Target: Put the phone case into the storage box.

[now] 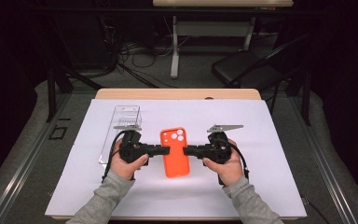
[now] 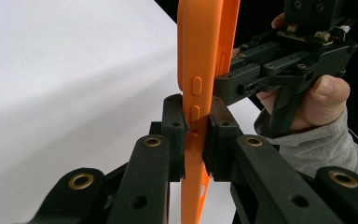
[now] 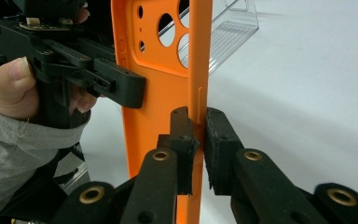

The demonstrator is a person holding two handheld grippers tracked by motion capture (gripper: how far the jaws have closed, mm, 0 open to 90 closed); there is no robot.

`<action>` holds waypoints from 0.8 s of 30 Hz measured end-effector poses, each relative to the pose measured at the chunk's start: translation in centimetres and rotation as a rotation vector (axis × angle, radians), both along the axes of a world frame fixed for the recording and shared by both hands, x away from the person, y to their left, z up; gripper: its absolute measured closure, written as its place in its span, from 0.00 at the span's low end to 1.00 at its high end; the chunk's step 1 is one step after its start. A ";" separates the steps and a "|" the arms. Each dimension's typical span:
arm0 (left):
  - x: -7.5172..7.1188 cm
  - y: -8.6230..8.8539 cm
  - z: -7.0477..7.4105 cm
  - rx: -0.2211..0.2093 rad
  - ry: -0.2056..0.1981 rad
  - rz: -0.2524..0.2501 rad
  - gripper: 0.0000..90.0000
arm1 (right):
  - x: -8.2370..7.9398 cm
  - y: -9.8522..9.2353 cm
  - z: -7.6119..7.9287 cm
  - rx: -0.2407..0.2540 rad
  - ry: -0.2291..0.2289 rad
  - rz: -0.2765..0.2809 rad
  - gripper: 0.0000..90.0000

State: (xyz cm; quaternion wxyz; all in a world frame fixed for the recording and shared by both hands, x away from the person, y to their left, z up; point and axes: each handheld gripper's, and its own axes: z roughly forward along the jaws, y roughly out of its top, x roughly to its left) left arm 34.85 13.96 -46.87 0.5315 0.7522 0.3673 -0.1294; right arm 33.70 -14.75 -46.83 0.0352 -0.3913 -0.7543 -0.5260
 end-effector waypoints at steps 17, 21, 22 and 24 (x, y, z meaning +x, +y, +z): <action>0.1 0.1 0.0 -0.015 -0.002 0.028 0.78 | 0.0 0.0 0.0 -0.005 -0.002 -0.018 0.92; 0.2 0.1 -0.1 -0.017 -0.016 0.037 0.71 | 0.0 0.0 0.0 -0.009 -0.005 -0.022 0.92; 0.2 0.1 -0.1 -0.010 -0.029 0.042 0.70 | 0.0 0.0 0.0 -0.009 -0.006 -0.021 0.92; 0.2 0.1 -0.1 -0.008 -0.036 0.054 0.67 | 0.0 0.0 0.0 -0.011 -0.006 -0.023 0.92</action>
